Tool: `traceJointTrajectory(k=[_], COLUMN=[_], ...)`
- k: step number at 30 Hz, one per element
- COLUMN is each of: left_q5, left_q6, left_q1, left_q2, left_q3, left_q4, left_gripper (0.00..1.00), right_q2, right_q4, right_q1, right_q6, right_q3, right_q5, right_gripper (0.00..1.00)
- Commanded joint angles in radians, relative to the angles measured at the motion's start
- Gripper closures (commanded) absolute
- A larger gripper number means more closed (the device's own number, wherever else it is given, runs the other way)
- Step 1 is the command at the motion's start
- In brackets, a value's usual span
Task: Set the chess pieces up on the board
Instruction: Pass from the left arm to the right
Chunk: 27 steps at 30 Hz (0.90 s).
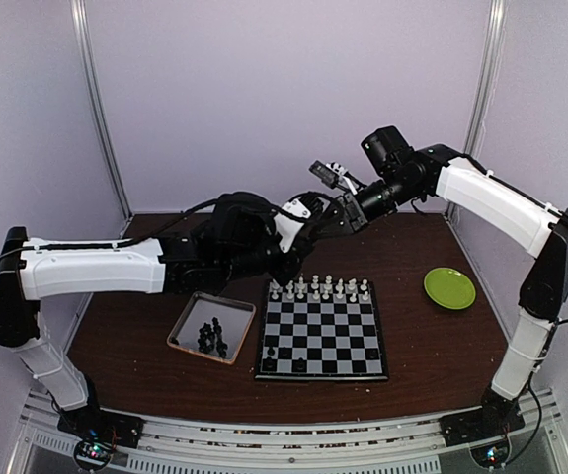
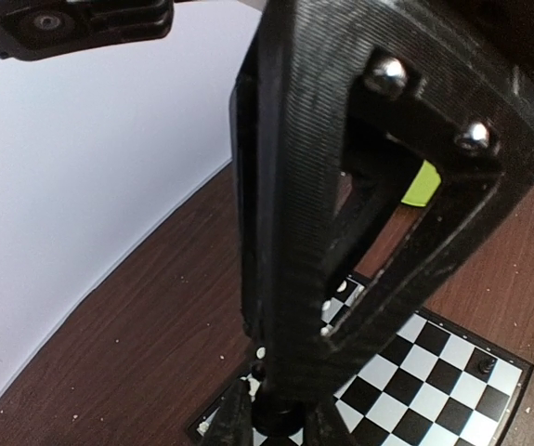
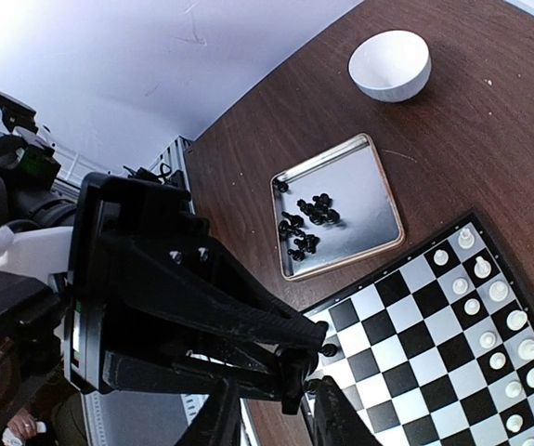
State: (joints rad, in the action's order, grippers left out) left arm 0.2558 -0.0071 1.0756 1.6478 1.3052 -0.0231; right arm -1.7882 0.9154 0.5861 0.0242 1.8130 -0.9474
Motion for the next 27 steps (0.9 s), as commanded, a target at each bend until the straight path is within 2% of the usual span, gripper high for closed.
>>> traceJointTrajectory(k=[1, 6, 13, 15, 21, 27], left_q5=[-0.003, 0.006, 0.011, 0.009, 0.036, 0.196], left_q6=[0.015, 0.020, 0.027, 0.027, 0.015, -0.018], left_q1=[0.003, 0.007, 0.014, 0.016, 0.017, 0.016], left_q2=[0.014, 0.012, 0.021, 0.026, 0.044, 0.052], left_q3=[0.038, 0.040, 0.048, 0.054, 0.075, 0.115], left_q4=[0.044, 0.043, 0.042, 0.040, 0.022, -0.053], left_gripper=[0.86, 0.86, 0.86, 0.86, 0.85, 0.61], right_q2=[-0.008, -0.021, -0.025, -0.023, -0.012, 0.030], right_q4=[-0.022, -0.033, -0.033, -0.035, -0.047, -0.048], right_q1=[0.006, 0.006, 0.006, 0.006, 0.006, -0.009], right_q6=[-0.012, -0.029, -0.029, -0.028, -0.027, 0.001], right_q3=[-0.010, -0.014, -0.031, -0.039, -0.051, -0.057], right_q5=[-0.030, -0.050, -0.047, -0.048, -0.058, -0.023], right_gripper=[0.78, 0.79, 0.76, 0.79, 0.97, 1.00])
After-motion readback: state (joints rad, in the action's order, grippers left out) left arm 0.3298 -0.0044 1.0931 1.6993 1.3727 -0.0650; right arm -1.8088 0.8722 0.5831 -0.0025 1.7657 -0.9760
